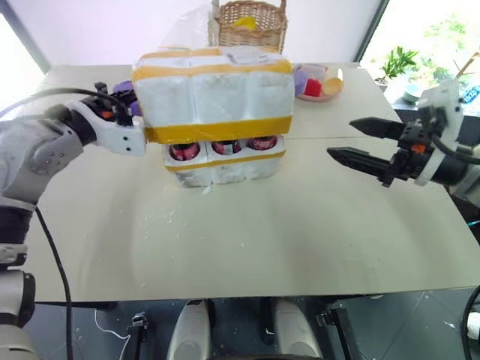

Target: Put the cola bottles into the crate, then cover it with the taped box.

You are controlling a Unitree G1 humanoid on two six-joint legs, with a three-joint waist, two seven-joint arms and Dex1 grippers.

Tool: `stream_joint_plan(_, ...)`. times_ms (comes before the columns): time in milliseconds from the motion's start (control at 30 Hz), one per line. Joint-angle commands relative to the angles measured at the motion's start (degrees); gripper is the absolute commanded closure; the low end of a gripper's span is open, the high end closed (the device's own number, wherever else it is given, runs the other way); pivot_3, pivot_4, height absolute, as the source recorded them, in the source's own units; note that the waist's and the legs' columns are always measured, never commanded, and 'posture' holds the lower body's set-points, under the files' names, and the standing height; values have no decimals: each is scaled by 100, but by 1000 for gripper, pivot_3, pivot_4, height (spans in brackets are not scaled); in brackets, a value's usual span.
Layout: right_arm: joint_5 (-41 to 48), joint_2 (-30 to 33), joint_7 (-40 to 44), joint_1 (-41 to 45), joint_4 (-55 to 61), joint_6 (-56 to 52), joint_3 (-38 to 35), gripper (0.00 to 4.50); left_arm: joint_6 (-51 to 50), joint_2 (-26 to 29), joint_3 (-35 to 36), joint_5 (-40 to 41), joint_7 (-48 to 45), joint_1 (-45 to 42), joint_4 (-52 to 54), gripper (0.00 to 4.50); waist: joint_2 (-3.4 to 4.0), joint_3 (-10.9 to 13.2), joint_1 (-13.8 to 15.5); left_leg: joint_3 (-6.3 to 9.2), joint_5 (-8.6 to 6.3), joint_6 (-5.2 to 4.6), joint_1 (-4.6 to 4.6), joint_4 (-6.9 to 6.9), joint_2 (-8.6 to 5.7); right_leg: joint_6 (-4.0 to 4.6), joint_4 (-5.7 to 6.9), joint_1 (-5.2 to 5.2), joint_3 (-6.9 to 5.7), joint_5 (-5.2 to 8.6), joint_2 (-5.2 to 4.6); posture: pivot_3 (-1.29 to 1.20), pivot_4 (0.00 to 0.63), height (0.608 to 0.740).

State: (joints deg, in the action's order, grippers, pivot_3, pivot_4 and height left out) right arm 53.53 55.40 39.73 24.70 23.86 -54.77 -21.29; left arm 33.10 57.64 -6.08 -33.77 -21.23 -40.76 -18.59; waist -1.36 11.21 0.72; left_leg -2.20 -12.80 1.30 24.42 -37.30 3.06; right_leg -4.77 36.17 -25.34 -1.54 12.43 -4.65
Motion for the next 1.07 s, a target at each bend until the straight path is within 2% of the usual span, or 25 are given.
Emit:
stream_joint_plan(33, 113, 103, -15, 41, 178, 33, -274, 0, 207, 56, -37, -203, 267, 57, 70, 1717, 0, 0, -1, 0, 0, 0, 0, 0, 0, 0, 0, 0, 0, 0, 0, 0, 150, 740)
stream_joint_plan(133, 125, 78, -77, 27, 153, 31, -271, 0, 267, 79, 67, -174, 429, 338, 205, 237, 0, 0, -1, 0, 0, 0, -1, 1, 0, 0, 0, 0, 0, 0, 0, 0, 150, 740)
stream_joint_plan(267, 117, 60, -94, -76, 192, 57, -265, 0, 199, 221, 432, 185, 425, 1105, 561, 237, 1, 0, -13, 0, 0, 0, -1, 3, 1, 0, -1, -1, 0, 0, -1, 0, 150, 740)
stream_joint_plan(333, 102, 69, -87, -161, 210, 72, -294, 0, 113, 354, 786, 635, 247, 1655, 738, 237, 1, 0, -15, 0, 0, 0, -2, 5, 1, 0, -1, -1, 1, 0, -1, 0, 150, 740)
stream_joint_plan(433, 115, 86, -62, -270, 200, 90, -363, 0, -77, 475, 1419, 1622, -216, 2465, 1013, 237, 2, -1, -30, 0, 0, 0, -4, 7, 5, 1, 2, -2, 0, 0, -1, 0, 150, 740)
stream_joint_plan(567, 40, 100, 8, -321, 91, 160, -349, 0, -842, 495, 2141, 3376, -1349, 3350, 1343, 237, 6, -3, -19, -2, 0, 1, -8, 6, 8, 8, -2, 1, 0, 2, -2, 0, 150, 740)
stream_joint_plan(600, 3, 106, 36, -312, 39, 187, -324, 0, -1379, 493, 2286, 3821, -1677, 3465, 1403, 237, 6, -3, -10, -2, -1, 1, -8, 5, 8, 18, -3, 2, 0, 7, -3, 0, 150, 740)
stream_joint_plan(667, -82, 118, 108, -250, -112, 242, -244, 0, -3232, 533, 2722, 5476, -2603, 3551, 1611, 237, 5, -4, -4, -2, -1, 1, -9, 3, 7, 25, -3, 4, 0, 11, -2, 0, 150, 740)
stream_joint_plan(733, -176, 154, 242, -197, -270, 296, -156, 0, -5757, 782, 3211, 7311, -3044, 3076, 1552, 237, 2, -3, 1, 0, 0, 1, -8, -1, 7, 25, -2, 5, -1, 11, -1, 0, 150, 740)
stream_joint_plan(800, -251, 225, 455, -182, -429, 356, -96, 0, -6947, 1206, 3522, 8170, -3709, 2678, 1368, 237, -4, -1, -5, 13, 0, 1, -2, -10, 8, 24, 0, 6, -10, 11, 5, 0, 150, 740)
stream_joint_plan(900, -261, 384, 892, -201, -611, 443, -74, 0, -7817, 1908, 3770, 8670, -4860, 2427, 1145, 237, 3, -1, -34, 8, 0, 1, -3, -4, 0, 22, -11, 10, -7, 13, 0, 0, 150, 740)
stream_joint_plan(967, -274, 471, 1199, -227, -665, 518, -72, 0, -7790, 2247, 3715, 8478, -5490, 2501, 1067, 237, 16, -2, -46, 4, -1, 1, -5, 6, -4, 19, -12, 7, -3, 15, -4, 0, 150, 740)
stream_joint_plan(1067, -354, 519, 1455, -217, -741, 631, -3, 0, -7565, 2499, 3347, 8043, -5834, 2444, 847, 237, 31, -3, -49, 2, -1, 1, -18, 19, -2, 22, -7, 6, -4, 18, -1, 0, 150, 740)
